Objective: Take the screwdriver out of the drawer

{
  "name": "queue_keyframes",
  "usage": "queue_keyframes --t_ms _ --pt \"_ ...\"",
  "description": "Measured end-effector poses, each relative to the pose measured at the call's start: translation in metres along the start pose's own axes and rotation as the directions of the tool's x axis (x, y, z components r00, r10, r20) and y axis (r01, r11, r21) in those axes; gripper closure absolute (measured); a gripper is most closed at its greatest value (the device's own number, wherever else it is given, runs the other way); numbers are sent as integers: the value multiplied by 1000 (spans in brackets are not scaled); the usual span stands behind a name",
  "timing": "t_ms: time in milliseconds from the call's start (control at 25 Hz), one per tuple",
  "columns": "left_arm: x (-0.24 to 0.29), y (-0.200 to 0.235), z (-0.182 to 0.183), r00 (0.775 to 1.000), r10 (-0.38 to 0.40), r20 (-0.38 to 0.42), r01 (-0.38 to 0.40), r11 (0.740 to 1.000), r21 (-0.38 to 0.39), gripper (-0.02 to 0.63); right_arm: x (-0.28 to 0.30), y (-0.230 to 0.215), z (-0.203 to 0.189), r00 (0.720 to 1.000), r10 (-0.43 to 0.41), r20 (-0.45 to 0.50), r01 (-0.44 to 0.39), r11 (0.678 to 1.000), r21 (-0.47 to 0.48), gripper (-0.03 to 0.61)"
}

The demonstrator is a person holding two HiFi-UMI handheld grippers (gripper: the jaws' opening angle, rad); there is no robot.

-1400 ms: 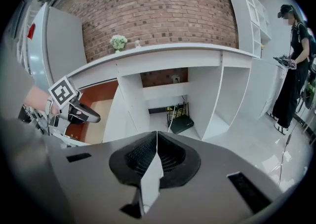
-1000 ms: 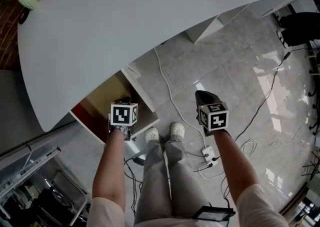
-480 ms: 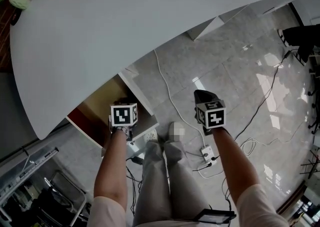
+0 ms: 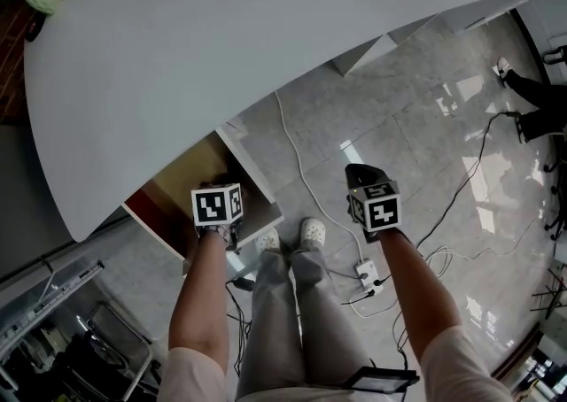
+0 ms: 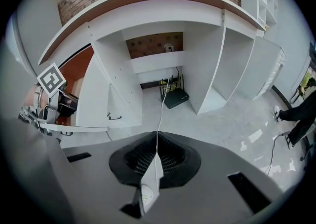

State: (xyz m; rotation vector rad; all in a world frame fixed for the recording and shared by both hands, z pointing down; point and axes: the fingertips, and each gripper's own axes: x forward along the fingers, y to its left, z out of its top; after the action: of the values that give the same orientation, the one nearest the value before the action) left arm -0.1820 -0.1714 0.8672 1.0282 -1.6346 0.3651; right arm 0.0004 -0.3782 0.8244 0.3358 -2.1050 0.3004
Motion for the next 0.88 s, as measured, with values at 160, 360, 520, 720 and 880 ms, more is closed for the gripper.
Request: queue_keyframes --t_ms 160,360,520,720,880 --pt "-20 -1 3 1000 -5 9 5 1000 -8 554 -16 2 10 1000 10 23 -10 1000 -3 558" --pt "-54 0 2 1000 -3 25 4 999 -36 554 -42 17 24 997 56 52 -56 998 12 558" --pt "-81 -7 1 999 0 35 1 999 -41 554 -71 29 39 994 74 84 -76 997 19 558" --pt "-107 -24 2 998 -13 55 15 999 -31 554 -100 34 53 991 93 100 -92 996 -18 560" --pt "-134 -38 8 997 -19 78 22 999 -31 554 -131 37 72 984 117 135 -112 993 -44 560"
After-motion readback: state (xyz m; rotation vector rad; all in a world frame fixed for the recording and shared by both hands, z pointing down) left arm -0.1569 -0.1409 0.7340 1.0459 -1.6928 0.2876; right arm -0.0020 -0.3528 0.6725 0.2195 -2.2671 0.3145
